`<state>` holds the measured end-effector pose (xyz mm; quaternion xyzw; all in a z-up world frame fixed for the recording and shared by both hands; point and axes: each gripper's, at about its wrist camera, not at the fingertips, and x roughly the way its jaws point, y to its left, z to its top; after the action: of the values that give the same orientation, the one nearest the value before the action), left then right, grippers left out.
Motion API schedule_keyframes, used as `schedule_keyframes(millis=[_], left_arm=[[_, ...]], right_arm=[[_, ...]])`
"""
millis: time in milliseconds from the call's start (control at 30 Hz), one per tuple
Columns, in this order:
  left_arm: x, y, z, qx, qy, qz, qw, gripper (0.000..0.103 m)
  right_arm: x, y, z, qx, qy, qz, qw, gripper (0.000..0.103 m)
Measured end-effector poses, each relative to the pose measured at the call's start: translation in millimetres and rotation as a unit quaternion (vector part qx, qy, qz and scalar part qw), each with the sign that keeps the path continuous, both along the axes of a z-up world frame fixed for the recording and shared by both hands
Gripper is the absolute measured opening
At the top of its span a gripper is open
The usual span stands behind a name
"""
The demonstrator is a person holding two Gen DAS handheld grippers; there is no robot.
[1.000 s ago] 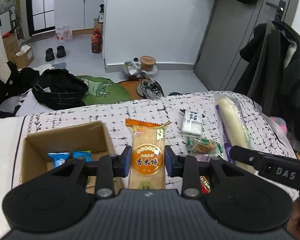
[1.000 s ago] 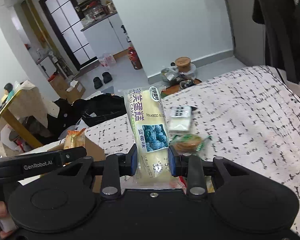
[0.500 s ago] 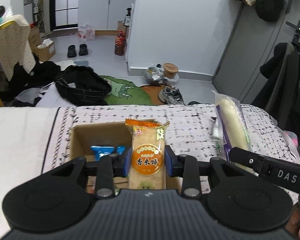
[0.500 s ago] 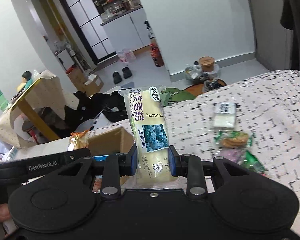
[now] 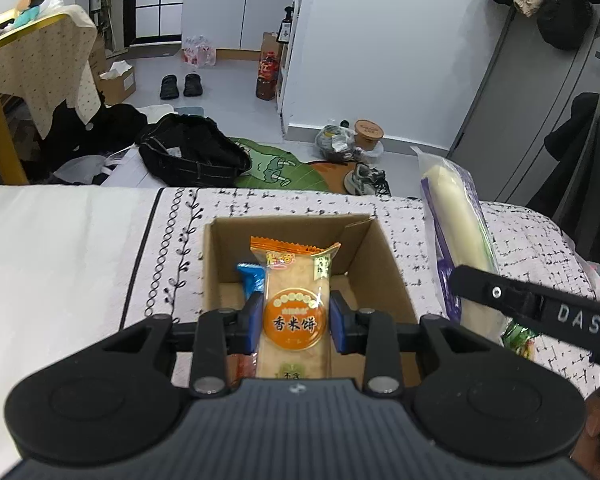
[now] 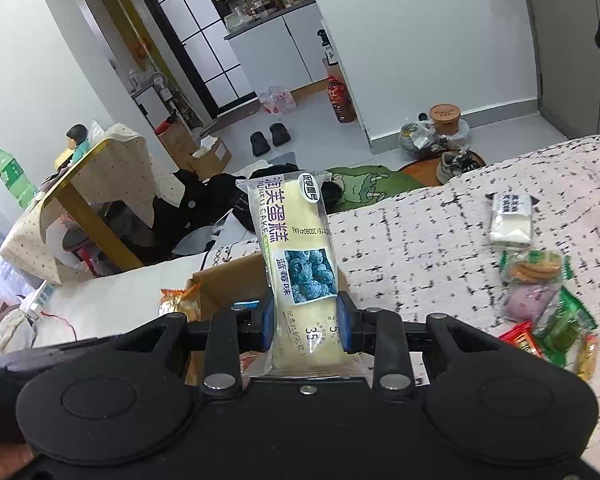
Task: Organize snacks
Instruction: 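Carry both cake packets over the box and open both tools to drop them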
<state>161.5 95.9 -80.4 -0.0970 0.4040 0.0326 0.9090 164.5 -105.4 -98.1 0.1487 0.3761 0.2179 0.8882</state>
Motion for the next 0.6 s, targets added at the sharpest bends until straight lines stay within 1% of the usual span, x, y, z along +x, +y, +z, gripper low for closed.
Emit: schedule_keyframes(millis=[167, 200, 267, 400, 467, 500, 533, 600], left_arm=[[-2.3, 5.9, -7.8, 0.000, 0.024, 0.000, 0.9997, 0.034], [-3.4, 6.6, -8.6, 0.001, 0.026, 0.002, 0.9997, 0.036], [-5.8, 7.4, -8.8, 0.000, 0.024, -0.001, 0.9997, 0.037], [-8.3, 10.1, -7.4, -0.008, 0.020, -0.002, 0.9998, 0.046], [-10.6, 7.9, -6.2, -0.004, 0.016, -0.007, 0.9998, 0.049], [-11.3, 6.8, -5.1, -0.001, 0.014, -0.010, 0.9999, 0.053], [-11.2, 6.1, -4.4, 0.001, 0.012, -0.012, 0.9999, 0.055], [-12.3, 3.9, -3.6, 0.000, 0.009, -0.015, 0.9998, 0.065]], right_arm=[[-0.9, 13.4, -2.3, -0.001, 0.002, 0.003, 1.000, 0.030], [-1.2, 15.2, -2.3, -0.003, 0.003, 0.004, 1.000, 0.030], [-2.2, 19.5, -2.7, -0.005, 0.002, 0.006, 1.000, 0.030], [-0.9, 23.8, -5.6, -0.005, 0.001, 0.006, 1.000, 0.032], [0.3, 25.4, -4.9, -0.005, -0.001, 0.007, 1.000, 0.039], [0.4, 25.6, -4.4, -0.007, -0.002, 0.009, 1.000, 0.052], [-0.6, 24.1, -3.4, -0.011, -0.005, 0.005, 1.000, 0.062], [-4.0, 20.8, -0.6, -0.017, -0.016, -0.003, 1.000, 0.070]])
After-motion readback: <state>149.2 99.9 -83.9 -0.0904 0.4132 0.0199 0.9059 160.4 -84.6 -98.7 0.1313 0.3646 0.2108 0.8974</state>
